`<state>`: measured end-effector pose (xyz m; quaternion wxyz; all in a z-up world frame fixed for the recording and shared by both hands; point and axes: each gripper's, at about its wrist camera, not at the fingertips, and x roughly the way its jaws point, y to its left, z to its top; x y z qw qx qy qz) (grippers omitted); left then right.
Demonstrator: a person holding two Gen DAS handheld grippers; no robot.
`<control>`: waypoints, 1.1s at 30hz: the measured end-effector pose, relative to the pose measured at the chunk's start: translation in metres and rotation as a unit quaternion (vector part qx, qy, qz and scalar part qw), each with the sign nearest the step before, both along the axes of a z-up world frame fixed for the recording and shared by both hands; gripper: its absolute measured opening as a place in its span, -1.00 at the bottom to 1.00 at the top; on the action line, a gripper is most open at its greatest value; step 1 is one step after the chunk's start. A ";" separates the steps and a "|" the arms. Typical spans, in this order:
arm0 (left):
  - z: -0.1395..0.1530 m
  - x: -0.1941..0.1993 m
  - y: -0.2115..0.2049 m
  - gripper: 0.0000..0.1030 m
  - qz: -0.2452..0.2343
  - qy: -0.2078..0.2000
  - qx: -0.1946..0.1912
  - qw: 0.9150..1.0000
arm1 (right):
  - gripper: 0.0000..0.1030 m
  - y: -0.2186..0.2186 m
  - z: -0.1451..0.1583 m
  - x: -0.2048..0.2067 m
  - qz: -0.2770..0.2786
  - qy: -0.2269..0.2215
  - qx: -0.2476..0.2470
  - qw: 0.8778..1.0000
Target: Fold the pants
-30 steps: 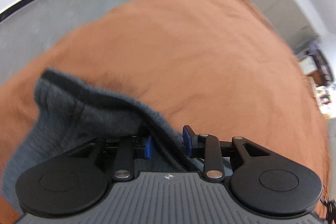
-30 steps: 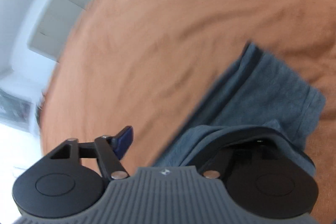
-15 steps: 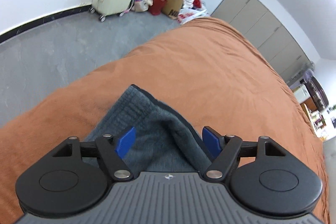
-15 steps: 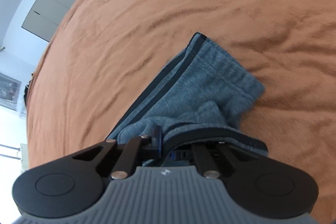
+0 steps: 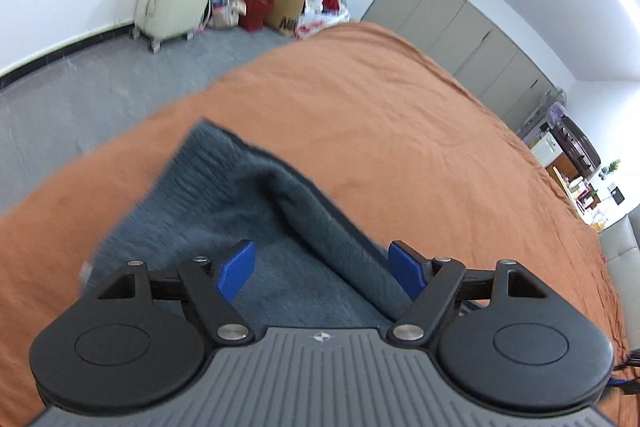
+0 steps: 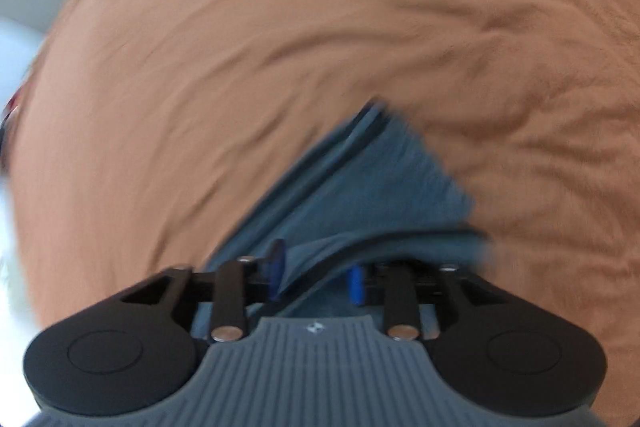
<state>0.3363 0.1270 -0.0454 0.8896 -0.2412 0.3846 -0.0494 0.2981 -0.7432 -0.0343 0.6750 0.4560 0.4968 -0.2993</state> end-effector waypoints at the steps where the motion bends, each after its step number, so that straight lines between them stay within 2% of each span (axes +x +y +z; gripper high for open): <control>1: -0.004 0.003 -0.005 0.73 -0.006 0.006 -0.001 1.000 | -0.16 -0.007 -0.016 0.010 -0.008 0.016 -0.018 1.000; 2: -0.007 0.003 -0.010 0.73 -0.011 0.010 0.002 1.000 | 0.41 -0.014 -0.032 0.016 -0.003 0.041 -0.024 0.999; 3: -0.009 0.004 -0.014 0.73 -0.019 0.010 0.009 1.000 | 0.70 -0.017 -0.048 0.021 -0.011 0.082 -0.034 0.996; 4: -0.009 0.002 -0.019 0.73 -0.029 0.007 0.017 0.999 | 0.66 -0.015 -0.056 0.020 -0.022 0.100 -0.056 0.993; 6: -0.011 -0.001 -0.025 0.73 -0.041 0.006 0.034 0.999 | 0.62 0.000 -0.056 0.013 0.010 0.056 -0.091 0.994; 8: -0.012 -0.004 -0.028 0.73 -0.048 0.008 0.028 0.998 | 0.62 0.022 -0.045 -0.002 0.056 0.003 -0.130 0.990; 10: -0.012 -0.010 -0.035 0.73 -0.062 0.004 0.015 0.998 | 0.62 0.045 -0.028 -0.028 0.081 -0.037 -0.172 0.981; 12: -0.010 -0.020 -0.048 0.73 -0.085 -0.009 0.013 0.996 | 0.62 0.072 -0.009 -0.062 0.102 -0.099 -0.228 0.963; 14: -0.008 -0.029 -0.061 0.73 -0.097 -0.016 0.013 0.995 | 0.59 0.086 -0.003 -0.092 0.105 -0.158 -0.235 0.953; 15: -0.007 -0.035 -0.067 0.73 -0.102 -0.020 0.008 0.995 | 0.59 0.091 0.001 -0.103 0.094 -0.191 -0.223 0.951; 16: -0.006 -0.041 -0.073 0.73 -0.111 -0.025 0.004 0.994 | 0.55 0.091 -0.002 -0.113 0.085 -0.228 -0.194 0.950; 18: -0.003 -0.057 -0.084 0.73 -0.122 -0.035 0.000 0.992 | 0.21 0.091 -0.009 -0.120 0.060 -0.258 -0.119 0.957; 20: 0.000 -0.069 -0.092 0.73 -0.129 -0.039 -0.001 0.991 | 0.19 0.089 -0.025 -0.120 0.031 -0.265 -0.064 0.962; 23: -0.001 -0.081 -0.097 0.75 -0.132 -0.031 -0.011 0.991 | 0.17 0.082 -0.051 -0.111 -0.008 -0.275 -0.022 0.961; 24: -0.002 -0.082 -0.097 0.75 -0.131 -0.026 -0.014 0.991 | 0.04 0.079 -0.059 -0.109 -0.028 -0.269 -0.013 0.963; 25: -0.004 -0.082 -0.097 0.75 -0.130 -0.020 -0.017 0.991 | -0.05 0.076 -0.064 -0.106 -0.050 -0.269 -0.020 0.962; 26: -0.006 -0.081 -0.097 0.75 -0.128 -0.012 -0.018 0.991 | -0.39 0.074 -0.066 -0.102 -0.044 -0.274 -0.034 0.960; 27: -0.008 -0.080 -0.095 0.75 -0.125 -0.005 -0.017 0.992 | -0.89 0.073 -0.066 -0.096 -0.032 -0.261 -0.055 0.963; 28: -0.008 -0.079 -0.094 0.75 -0.123 -0.001 -0.016 0.992 | -1.00 0.074 -0.067 -0.090 -0.027 -0.229 -0.083 0.969; 29: -0.009 -0.078 -0.091 0.75 -0.119 0.002 -0.012 0.993 | -1.00 0.074 -0.066 -0.087 -0.022 -0.204 -0.095 0.974; 31: -0.009 -0.079 -0.087 0.75 -0.114 0.005 -0.004 0.994 | -1.00 0.074 -0.060 -0.086 -0.007 -0.191 -0.084 0.978; 33: -0.007 -0.080 -0.085 0.75 -0.110 0.006 -0.001 0.994 | -1.00 0.078 -0.037 -0.091 0.023 -0.187 -0.111 0.976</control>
